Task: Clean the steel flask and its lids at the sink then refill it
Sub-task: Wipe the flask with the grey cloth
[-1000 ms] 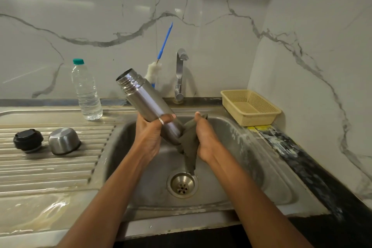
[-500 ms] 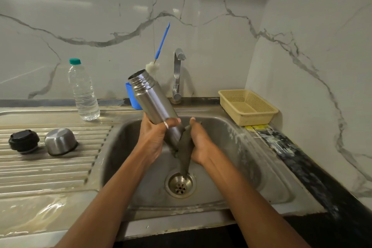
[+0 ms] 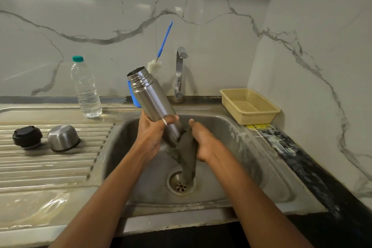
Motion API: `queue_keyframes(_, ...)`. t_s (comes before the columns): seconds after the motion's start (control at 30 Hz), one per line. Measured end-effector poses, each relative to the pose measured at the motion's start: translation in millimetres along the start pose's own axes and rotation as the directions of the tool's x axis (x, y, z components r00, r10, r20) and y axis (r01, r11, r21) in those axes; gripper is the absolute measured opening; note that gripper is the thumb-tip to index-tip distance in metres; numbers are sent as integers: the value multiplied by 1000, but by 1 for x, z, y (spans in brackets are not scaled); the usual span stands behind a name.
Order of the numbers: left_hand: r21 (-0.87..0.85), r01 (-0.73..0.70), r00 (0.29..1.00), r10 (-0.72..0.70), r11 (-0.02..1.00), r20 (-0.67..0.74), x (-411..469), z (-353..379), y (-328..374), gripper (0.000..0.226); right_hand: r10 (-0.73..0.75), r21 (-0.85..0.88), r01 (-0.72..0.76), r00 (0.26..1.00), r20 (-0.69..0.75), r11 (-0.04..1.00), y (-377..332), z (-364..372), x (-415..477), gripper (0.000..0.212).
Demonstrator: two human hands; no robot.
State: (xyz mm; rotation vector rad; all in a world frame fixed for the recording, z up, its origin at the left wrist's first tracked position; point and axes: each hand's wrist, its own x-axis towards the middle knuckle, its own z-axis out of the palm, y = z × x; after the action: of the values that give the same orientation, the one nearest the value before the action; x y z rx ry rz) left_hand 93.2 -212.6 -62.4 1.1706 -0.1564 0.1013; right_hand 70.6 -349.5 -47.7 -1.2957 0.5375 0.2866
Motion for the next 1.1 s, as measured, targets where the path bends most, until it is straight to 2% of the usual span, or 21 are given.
queue_keyframes(0.1,-85,13,999,-16,996,-35,1,-3,3,101,-59,27,62,993,-101,998,-8,-12,4,52)
queue_keyframes(0.17,-93,14,1000,-17,996,-25,0,-1,4,105,-72,68,82,989,-128,994,-9,-15,8,57)
queue_keyframes(0.3,-36,9,1000,-8,999,18,-3,4,2,89,-39,84,39,999,-2,996,1,-1,7,65)
queue_keyframes(0.37,-47,16,1000,-17,999,-9,-1,2,2,87,-32,29,32,999,10,999,2,-1,6,70)
queue_keyframes(0.53,-174,40,996,-52,984,-66,3,-7,5,113,-144,1,146,976,-163,989,-12,-15,11,66)
queue_keyframes(0.6,-151,45,998,-50,987,-30,1,-4,3,105,-131,8,134,978,-160,991,-9,-12,9,66)
queue_keyframes(0.73,-78,41,999,-42,996,-10,-1,1,2,95,-57,-8,57,998,3,998,3,1,5,71)
queue_keyframes(0.83,-55,40,998,-43,998,-55,1,-2,5,77,-76,-77,74,997,-29,994,-2,-2,2,71)
queue_keyframes(0.9,12,48,995,-47,999,-83,1,-5,4,67,-198,-216,173,975,-100,961,-8,-5,-3,72)
queue_keyframes(0.97,167,49,997,-37,985,-71,2,-7,0,70,-387,-342,324,912,-135,882,-13,-5,-15,65)
queue_keyframes(1.07,499,-21,996,-27,866,90,3,-5,-8,80,-530,-301,503,848,-10,810,-14,4,-29,46)
queue_keyframes(1.1,577,-57,990,-30,815,141,1,-3,-10,80,-559,-293,539,829,21,789,-13,7,-30,46)
